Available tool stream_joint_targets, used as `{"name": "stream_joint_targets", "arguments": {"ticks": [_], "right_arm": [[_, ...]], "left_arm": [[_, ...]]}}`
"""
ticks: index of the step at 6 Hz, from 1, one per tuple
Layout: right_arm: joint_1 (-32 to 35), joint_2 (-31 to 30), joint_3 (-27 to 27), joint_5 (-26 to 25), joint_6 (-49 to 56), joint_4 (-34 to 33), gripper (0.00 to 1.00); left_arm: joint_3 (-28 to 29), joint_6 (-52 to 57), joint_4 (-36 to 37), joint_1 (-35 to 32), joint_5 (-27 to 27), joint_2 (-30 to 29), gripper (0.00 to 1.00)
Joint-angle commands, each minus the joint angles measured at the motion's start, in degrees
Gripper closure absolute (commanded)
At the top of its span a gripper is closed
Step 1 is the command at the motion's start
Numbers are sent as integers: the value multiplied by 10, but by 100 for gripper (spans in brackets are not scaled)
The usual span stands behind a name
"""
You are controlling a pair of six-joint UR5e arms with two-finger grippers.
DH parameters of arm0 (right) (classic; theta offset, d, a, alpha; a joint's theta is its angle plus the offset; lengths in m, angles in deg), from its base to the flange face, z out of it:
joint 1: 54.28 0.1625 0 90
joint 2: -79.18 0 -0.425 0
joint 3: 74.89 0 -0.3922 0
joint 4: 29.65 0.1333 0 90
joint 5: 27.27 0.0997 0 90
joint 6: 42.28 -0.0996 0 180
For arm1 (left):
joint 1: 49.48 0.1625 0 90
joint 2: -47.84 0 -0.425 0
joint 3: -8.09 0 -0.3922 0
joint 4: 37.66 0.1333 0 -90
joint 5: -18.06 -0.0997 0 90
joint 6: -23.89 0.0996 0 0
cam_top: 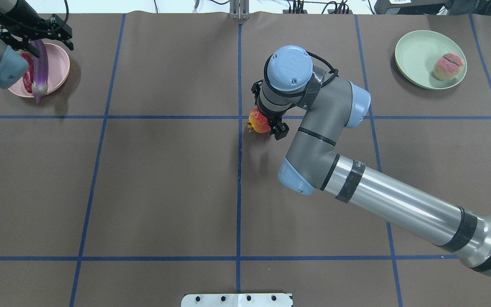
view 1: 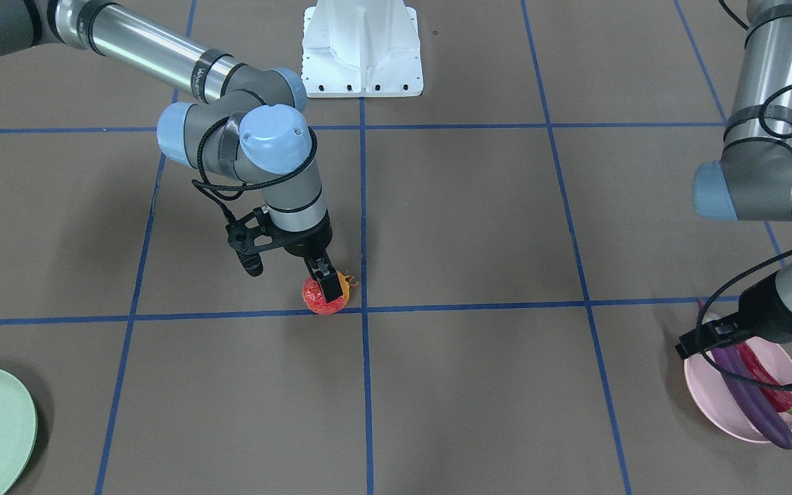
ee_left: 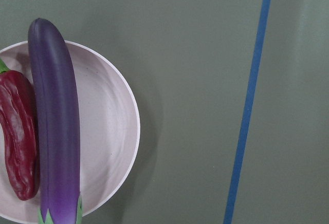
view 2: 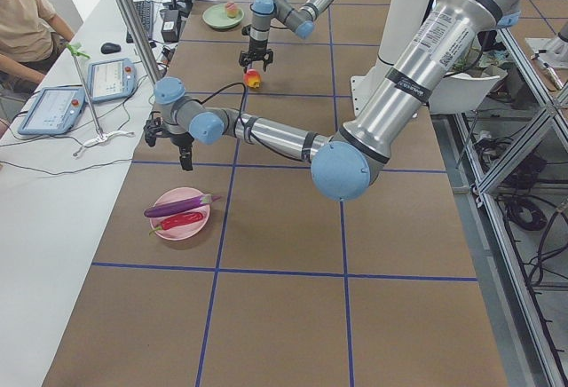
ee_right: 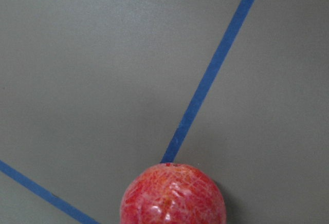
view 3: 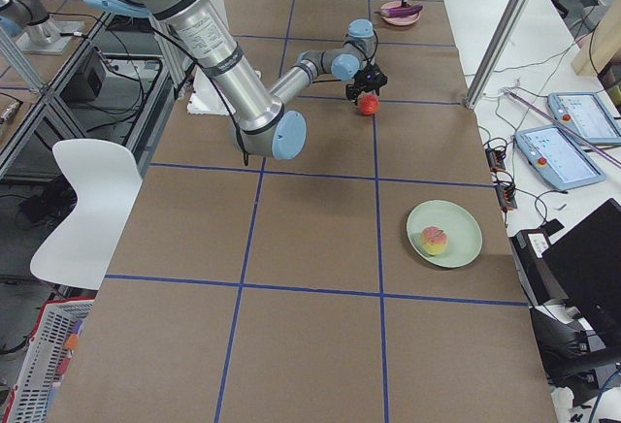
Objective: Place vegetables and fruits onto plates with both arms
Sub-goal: 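Lower the right gripper and close it on the pomegranate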
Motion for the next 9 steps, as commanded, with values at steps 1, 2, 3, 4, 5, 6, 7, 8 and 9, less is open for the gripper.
{"name": "stream_joint_targets", "arguments": {"ticks": [1,2,3,4,5,6,7,8,9], "right_arm": [[-2,2,-9,0,-4,12,0],[-2,5,-16,0,-5,15,1],[-2,7,-22,-9,-5,21,1],[-2,7,-24,-9,-8,24,1],[-2,9,-25,-14,-14,24,2],[-2,12,-33,-20,-22,25,4],[-2,11,-40,-21,-21,41,4],[-2,12,-47,-20,-22,49,8],[-2,14,-47,-20,-23,49,68]], "left_arm": [[-4,0,0,0,-1,1,0],[-10,1,0,0,-3,8,0],[-13,1,0,0,-4,9,0],[-13,1,1,0,-5,9,0],[-14,1,1,0,-6,9,0],[-20,1,1,0,-6,14,0],[-21,0,2,0,-6,14,0],[-21,1,2,0,-6,14,0],[-21,1,2,0,-6,14,0]]}}
